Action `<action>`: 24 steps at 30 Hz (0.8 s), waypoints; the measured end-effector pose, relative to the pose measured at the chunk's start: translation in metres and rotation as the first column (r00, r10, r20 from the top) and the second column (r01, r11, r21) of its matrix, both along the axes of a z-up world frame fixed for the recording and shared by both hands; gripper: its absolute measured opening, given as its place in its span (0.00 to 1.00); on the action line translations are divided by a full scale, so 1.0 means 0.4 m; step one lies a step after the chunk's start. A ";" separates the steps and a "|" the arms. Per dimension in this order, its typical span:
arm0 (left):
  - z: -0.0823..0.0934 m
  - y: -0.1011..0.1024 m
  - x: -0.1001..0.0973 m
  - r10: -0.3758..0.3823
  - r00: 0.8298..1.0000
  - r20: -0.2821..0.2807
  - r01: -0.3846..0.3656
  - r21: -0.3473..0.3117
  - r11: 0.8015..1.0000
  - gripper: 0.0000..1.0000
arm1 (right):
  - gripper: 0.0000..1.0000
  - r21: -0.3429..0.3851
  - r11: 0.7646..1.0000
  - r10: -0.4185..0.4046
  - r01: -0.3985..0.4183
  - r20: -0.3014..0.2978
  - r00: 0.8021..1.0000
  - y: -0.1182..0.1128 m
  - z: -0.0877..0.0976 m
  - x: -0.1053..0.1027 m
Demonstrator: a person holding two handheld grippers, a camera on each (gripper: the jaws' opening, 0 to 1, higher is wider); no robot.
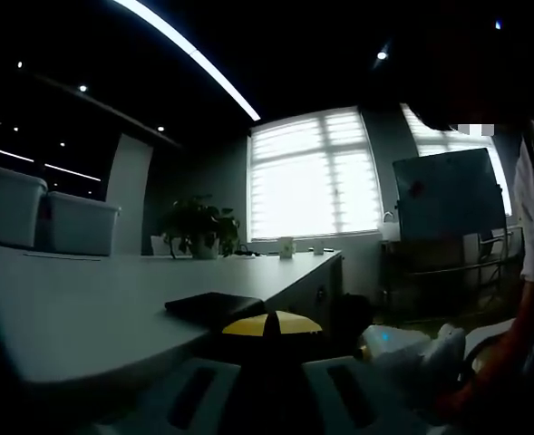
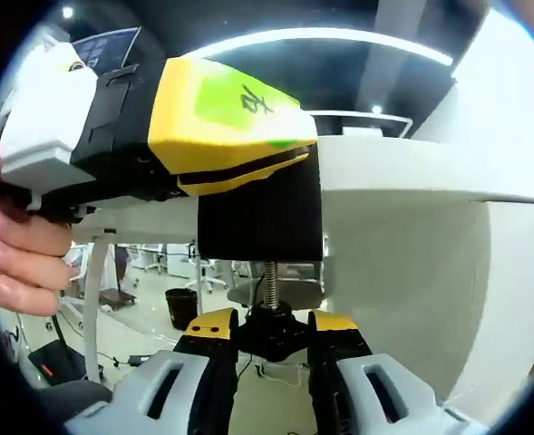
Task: Clamp the fixed fixture on the desktop, loosen the retaining clip, secure it to the edge of the desk, and tighten the retaining clip.
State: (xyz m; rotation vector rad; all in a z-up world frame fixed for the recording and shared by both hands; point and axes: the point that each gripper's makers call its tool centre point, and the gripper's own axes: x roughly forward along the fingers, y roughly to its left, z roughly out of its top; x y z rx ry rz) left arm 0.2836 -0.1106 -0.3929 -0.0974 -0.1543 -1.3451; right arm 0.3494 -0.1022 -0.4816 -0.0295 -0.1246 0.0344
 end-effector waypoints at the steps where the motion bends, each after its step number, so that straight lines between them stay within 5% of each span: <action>1: 0.000 0.000 0.000 0.000 1.000 0.000 0.000 0.000 1.000 0.01 | 0.28 0.001 1.000 0.024 -0.024 0.003 1.000 0.003 0.000 0.000; 8: 0.000 0.000 0.000 0.000 1.000 -0.004 0.000 -0.003 1.000 0.01 | 0.28 -0.007 0.961 0.276 -0.276 0.030 0.961 0.026 -0.001 -0.001; 17: 0.000 0.002 0.000 0.000 1.000 -0.003 0.000 -0.005 1.000 0.01 | 0.28 -0.046 0.888 0.459 -0.458 0.011 0.888 0.034 -0.001 0.005; 19: 0.000 0.002 0.000 0.000 1.000 -0.003 0.000 -0.008 1.000 0.01 | 0.28 -0.025 0.894 0.447 -0.447 -0.004 0.895 0.035 -0.004 0.005; 24: 0.001 0.001 0.001 -0.004 1.000 -0.009 0.004 -0.015 1.000 0.01 | 0.32 0.105 0.966 0.235 -0.235 0.008 0.972 0.000 -0.013 -0.012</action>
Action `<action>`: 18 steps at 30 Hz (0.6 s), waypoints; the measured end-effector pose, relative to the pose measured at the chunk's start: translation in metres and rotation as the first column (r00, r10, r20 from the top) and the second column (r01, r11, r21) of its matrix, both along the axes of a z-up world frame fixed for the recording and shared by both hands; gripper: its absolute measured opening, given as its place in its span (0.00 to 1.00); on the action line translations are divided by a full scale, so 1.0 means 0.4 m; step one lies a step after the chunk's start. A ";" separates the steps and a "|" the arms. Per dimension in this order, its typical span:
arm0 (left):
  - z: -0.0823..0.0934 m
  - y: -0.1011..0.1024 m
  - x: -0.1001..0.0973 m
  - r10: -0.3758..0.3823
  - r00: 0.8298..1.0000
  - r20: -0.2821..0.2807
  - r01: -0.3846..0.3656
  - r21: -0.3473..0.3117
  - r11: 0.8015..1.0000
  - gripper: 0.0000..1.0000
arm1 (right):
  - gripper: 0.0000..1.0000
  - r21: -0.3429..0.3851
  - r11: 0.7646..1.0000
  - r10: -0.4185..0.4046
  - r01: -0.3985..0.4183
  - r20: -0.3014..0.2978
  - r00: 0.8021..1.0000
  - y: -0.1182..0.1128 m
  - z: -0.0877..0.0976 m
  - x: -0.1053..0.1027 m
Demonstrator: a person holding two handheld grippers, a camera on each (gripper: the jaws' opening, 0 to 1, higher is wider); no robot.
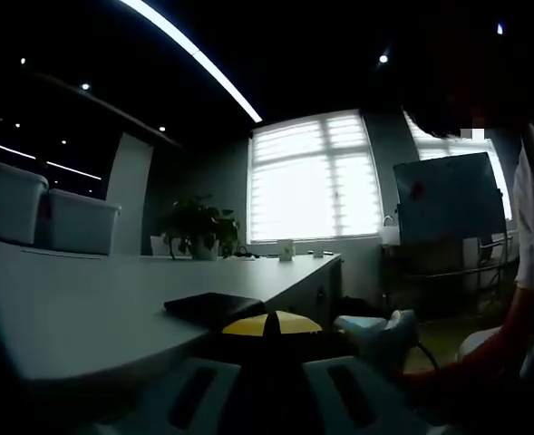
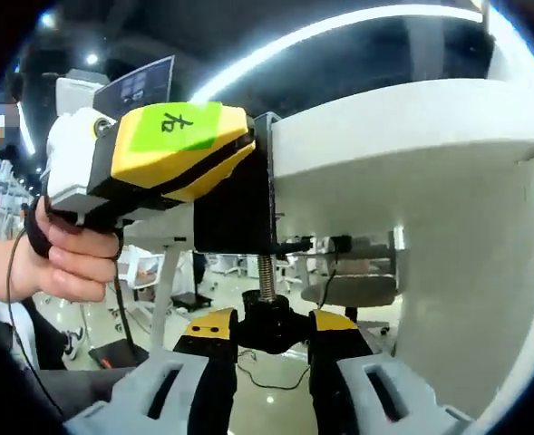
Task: Clamp the fixed fixture on the desktop, loosen the retaining clip, secure it to the edge of the desk, and tighten the retaining clip.
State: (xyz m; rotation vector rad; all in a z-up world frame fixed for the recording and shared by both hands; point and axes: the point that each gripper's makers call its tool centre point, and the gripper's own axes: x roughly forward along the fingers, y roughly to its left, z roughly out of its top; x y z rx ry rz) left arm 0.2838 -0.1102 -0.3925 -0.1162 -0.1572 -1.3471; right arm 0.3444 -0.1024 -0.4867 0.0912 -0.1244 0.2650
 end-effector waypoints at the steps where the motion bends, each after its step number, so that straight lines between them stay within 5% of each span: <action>1: -0.001 0.000 0.000 0.000 1.000 0.002 0.000 0.002 1.000 0.01 | 0.34 0.007 1.000 -0.018 0.018 0.002 1.000 0.002 0.000 -0.008; 3: -0.001 -0.001 -0.001 -0.002 1.000 0.004 0.002 0.005 1.000 0.01 | 0.38 0.038 0.995 -0.091 0.091 -0.004 0.996 0.004 -0.002 -0.030; 5: -0.002 -0.001 -0.001 -0.003 1.000 0.006 0.003 0.009 1.000 0.01 | 0.38 0.167 0.955 -0.240 0.243 -0.041 0.970 -0.019 -0.001 -0.070; 8: -0.002 -0.001 -0.001 -0.008 1.000 0.007 0.008 0.014 1.000 0.01 | 0.36 0.058 0.949 -0.311 0.311 0.003 0.950 0.008 0.017 -0.097; 11: -0.002 -0.002 -0.001 -0.003 1.000 0.007 0.003 0.014 1.000 0.01 | 0.37 -0.089 0.914 -0.390 0.395 0.067 0.918 0.010 0.030 -0.091; 14: -0.001 -0.006 -0.003 0.007 1.000 0.015 -0.008 0.018 1.000 0.01 | 0.40 -0.019 0.923 -0.385 0.385 0.007 0.923 0.008 0.006 -0.066; 18: -0.001 -0.006 -0.004 0.010 1.000 0.016 -0.010 0.018 1.000 0.01 | 0.40 -0.021 0.918 -0.396 0.396 -0.012 0.918 -0.007 -0.009 -0.040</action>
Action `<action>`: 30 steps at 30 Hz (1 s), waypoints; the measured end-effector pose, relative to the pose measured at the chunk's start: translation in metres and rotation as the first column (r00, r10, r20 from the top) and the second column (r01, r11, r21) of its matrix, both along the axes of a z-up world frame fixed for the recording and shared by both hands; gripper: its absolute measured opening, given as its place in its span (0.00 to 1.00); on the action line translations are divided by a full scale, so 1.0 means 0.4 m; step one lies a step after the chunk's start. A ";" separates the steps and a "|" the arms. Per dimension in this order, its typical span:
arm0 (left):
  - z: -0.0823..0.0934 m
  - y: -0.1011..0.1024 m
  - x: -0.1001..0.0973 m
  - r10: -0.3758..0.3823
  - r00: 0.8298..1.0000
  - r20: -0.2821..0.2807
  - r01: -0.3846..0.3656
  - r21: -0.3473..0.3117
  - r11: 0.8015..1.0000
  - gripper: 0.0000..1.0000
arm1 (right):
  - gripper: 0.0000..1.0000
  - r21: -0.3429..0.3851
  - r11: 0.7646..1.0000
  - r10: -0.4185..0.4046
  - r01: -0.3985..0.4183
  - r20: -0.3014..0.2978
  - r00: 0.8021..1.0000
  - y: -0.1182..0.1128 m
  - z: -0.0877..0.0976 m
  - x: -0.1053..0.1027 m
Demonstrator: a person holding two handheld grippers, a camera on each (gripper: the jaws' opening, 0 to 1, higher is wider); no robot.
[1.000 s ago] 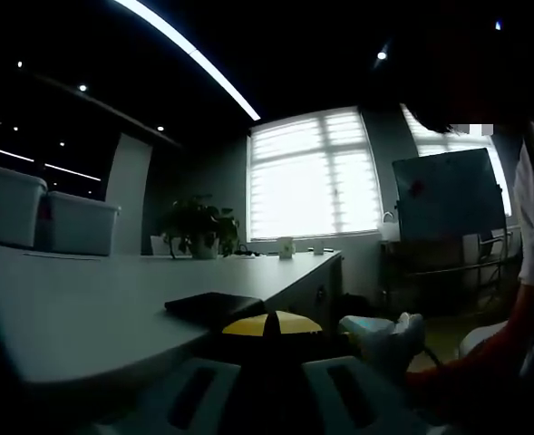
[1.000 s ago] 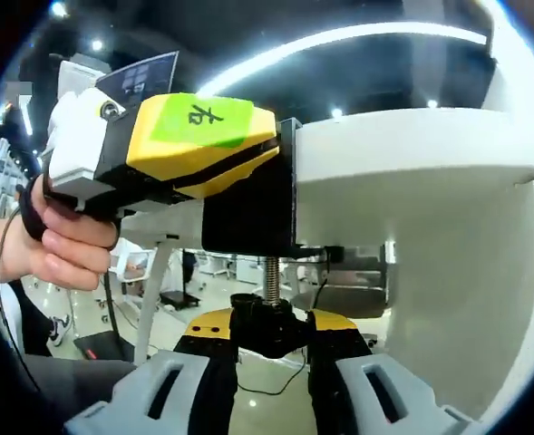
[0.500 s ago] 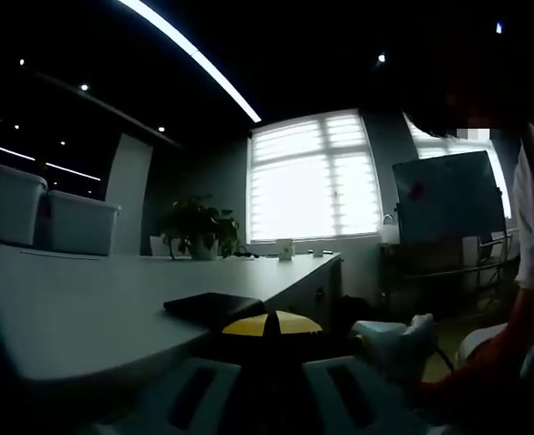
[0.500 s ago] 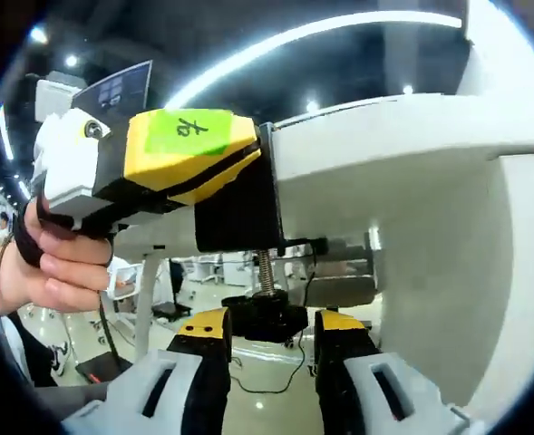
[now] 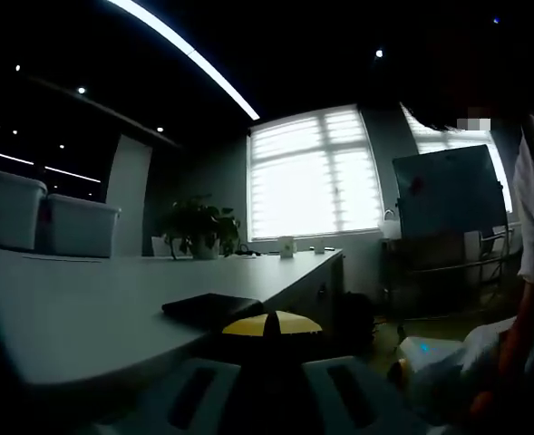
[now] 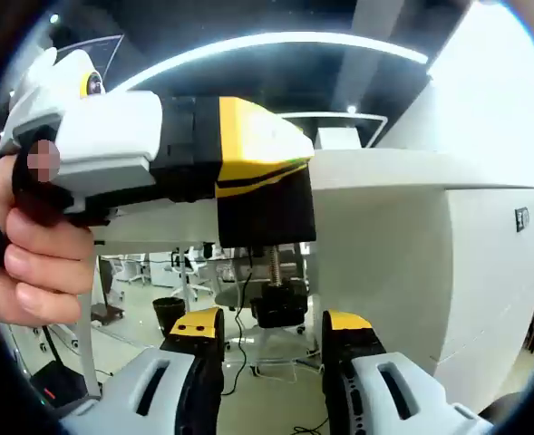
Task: Clamp the fixed fixture on the desktop, loosen the retaining clip, secure it to the edge of the desk, and tighten the retaining clip.
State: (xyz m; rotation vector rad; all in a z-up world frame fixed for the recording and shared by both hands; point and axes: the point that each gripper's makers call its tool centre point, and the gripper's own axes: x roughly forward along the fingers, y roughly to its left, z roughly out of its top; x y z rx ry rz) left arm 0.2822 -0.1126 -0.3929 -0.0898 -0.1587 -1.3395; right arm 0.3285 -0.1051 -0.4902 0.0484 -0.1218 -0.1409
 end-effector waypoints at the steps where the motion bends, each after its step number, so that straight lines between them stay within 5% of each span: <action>1: 0.000 0.000 -0.001 -0.001 1.000 0.001 0.001 -0.001 1.000 0.01 | 0.39 -0.007 1.000 -0.006 0.006 0.003 1.000 -0.003 0.002 0.004; 6: 0.000 0.001 -0.002 -0.005 1.000 -0.001 0.005 -0.007 1.000 0.01 | 0.35 0.004 1.000 -0.005 0.005 0.023 1.000 -0.003 0.023 0.024; 13: 0.000 0.001 -0.004 -0.003 1.000 0.003 0.003 -0.003 1.000 0.01 | 0.26 -0.078 0.997 -0.018 0.019 0.011 1.000 -0.003 0.030 0.043; 18: 0.000 0.003 -0.003 -0.003 1.000 0.001 0.003 -0.007 1.000 0.01 | 0.26 -0.117 0.990 0.086 -0.079 0.058 0.995 0.008 0.030 0.044; 23: 0.000 0.002 -0.003 -0.001 1.000 -0.005 0.001 -0.005 1.000 0.01 | 0.26 -0.122 0.957 0.271 -0.262 0.060 0.961 0.019 0.029 0.039; 30: 0.000 0.002 -0.002 -0.001 1.000 -0.005 0.001 -0.001 1.000 0.01 | 0.26 -0.147 0.865 0.488 -0.479 0.031 0.872 0.034 0.029 0.042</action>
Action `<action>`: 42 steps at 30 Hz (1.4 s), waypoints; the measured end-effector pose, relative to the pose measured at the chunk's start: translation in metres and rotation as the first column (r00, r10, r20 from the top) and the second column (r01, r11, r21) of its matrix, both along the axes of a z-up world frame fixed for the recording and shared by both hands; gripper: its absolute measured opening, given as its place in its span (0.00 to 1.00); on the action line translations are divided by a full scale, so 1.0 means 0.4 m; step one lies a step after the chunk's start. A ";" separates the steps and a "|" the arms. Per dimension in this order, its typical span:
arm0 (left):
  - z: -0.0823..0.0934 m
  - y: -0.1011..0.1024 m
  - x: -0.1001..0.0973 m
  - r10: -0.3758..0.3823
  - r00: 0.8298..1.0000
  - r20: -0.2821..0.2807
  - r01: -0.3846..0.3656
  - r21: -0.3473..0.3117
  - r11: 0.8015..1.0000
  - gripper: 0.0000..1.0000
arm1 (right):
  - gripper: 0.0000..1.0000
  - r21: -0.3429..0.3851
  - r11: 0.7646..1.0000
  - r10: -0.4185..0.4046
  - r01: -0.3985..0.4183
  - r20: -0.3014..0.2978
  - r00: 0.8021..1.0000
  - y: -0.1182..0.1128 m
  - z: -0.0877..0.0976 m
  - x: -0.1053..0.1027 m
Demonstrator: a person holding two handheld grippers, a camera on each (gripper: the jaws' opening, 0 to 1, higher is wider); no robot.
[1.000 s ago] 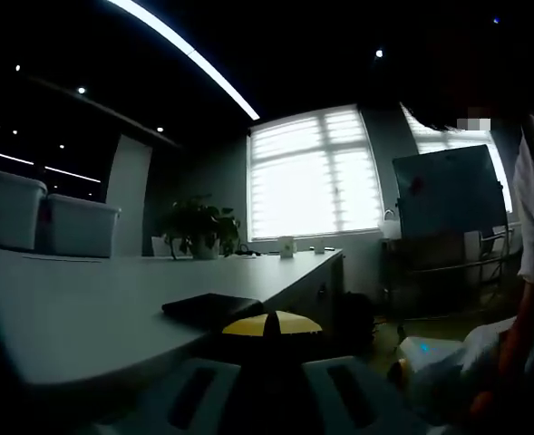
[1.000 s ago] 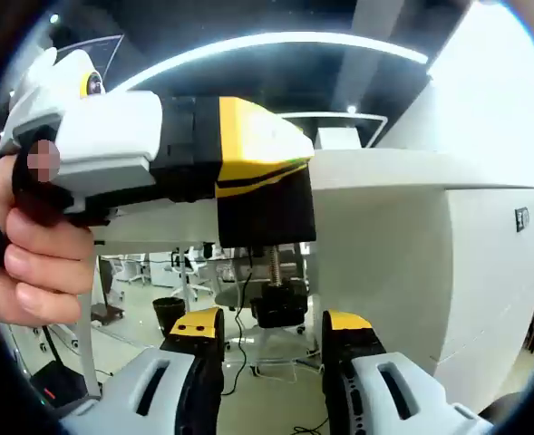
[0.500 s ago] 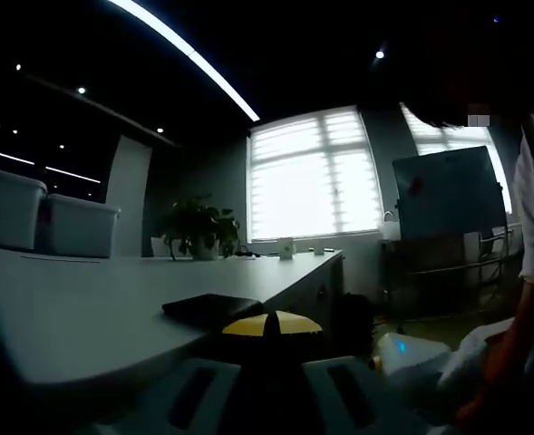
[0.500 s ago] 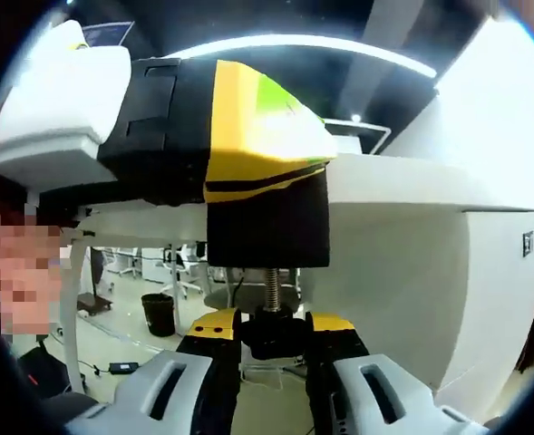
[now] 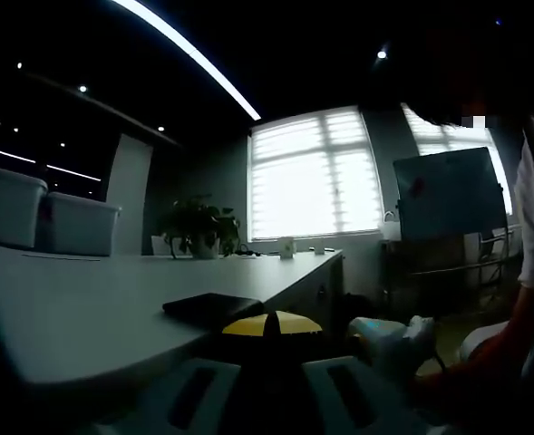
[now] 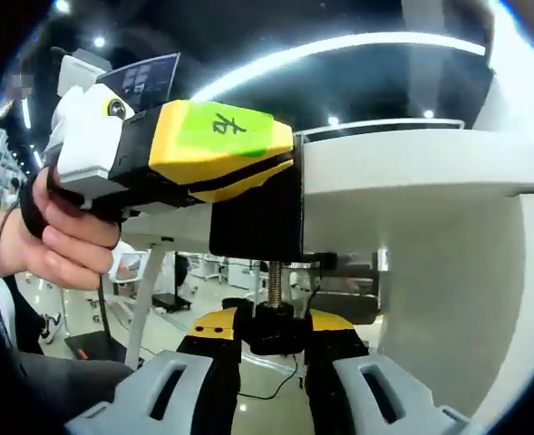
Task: Clamp the fixed fixture on the desktop, loosen the retaining clip, secure it to the edge of the desk, and tighten the retaining clip.
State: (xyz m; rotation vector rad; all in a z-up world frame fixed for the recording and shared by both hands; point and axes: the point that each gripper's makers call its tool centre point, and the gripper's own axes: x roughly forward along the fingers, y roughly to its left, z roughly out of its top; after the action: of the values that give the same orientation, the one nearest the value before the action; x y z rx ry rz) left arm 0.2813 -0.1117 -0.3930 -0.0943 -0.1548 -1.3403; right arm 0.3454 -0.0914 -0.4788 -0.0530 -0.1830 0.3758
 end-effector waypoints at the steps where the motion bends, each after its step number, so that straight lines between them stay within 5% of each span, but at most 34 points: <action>1: 0.000 0.000 0.000 -0.001 1.000 0.000 0.001 0.000 1.000 0.01 | 0.26 -0.009 1.000 0.024 -0.024 -0.004 1.000 0.001 0.000 0.002; 7: -0.001 0.000 0.003 0.003 1.000 -0.002 -0.003 0.003 1.000 0.01 | 0.26 -0.004 0.998 0.063 -0.063 0.009 0.998 0.003 -0.001 -0.001; 9: -0.002 0.000 0.002 0.002 1.000 -0.004 -0.002 0.004 1.000 0.01 | 0.30 -0.002 0.999 -0.042 0.042 0.018 0.999 -0.021 -0.007 -0.006; 12: -0.001 0.000 0.004 0.002 1.000 -0.006 -0.002 0.001 1.000 0.01 | 0.40 0.008 0.976 -0.216 0.216 0.054 0.975 -0.052 -0.006 -0.034; 15: -0.001 0.001 0.005 0.005 1.000 -0.003 -0.005 -0.005 1.000 0.01 | 0.39 0.103 0.950 -0.296 0.294 0.004 0.955 -0.032 -0.027 -0.085; 20: 0.000 0.002 0.006 0.002 1.000 -0.008 -0.002 -0.018 1.000 0.01 | 0.40 0.058 0.934 -0.355 0.353 0.025 0.935 0.013 -0.016 -0.118; 26: -0.002 0.000 0.007 0.000 1.000 -0.011 0.000 -0.021 1.000 0.01 | 0.44 0.073 0.893 -0.448 0.445 0.023 0.894 -0.001 0.013 -0.083; 29: -0.002 -0.001 0.008 0.000 1.000 -0.011 0.000 -0.017 1.000 0.01 | 0.36 0.125 0.882 -0.461 0.455 0.026 0.887 -0.009 0.022 -0.070; 37: -0.001 -0.001 0.010 0.006 1.000 -0.015 -0.007 -0.034 0.999 0.01 | 0.36 0.063 0.863 -0.504 0.501 0.031 0.863 -0.013 0.019 -0.045; 42: 0.000 -0.002 0.010 0.006 1.000 -0.017 -0.006 -0.032 0.999 0.01 | 0.25 0.025 0.848 -0.530 0.529 0.035 0.847 -0.031 0.012 -0.043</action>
State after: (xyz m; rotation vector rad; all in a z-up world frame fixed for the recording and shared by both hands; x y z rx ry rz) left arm 0.2852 -0.1124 -0.3931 -0.1320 -0.1624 -1.3312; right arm 0.3283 -0.1037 -0.4739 -0.0944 -0.2034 -0.1831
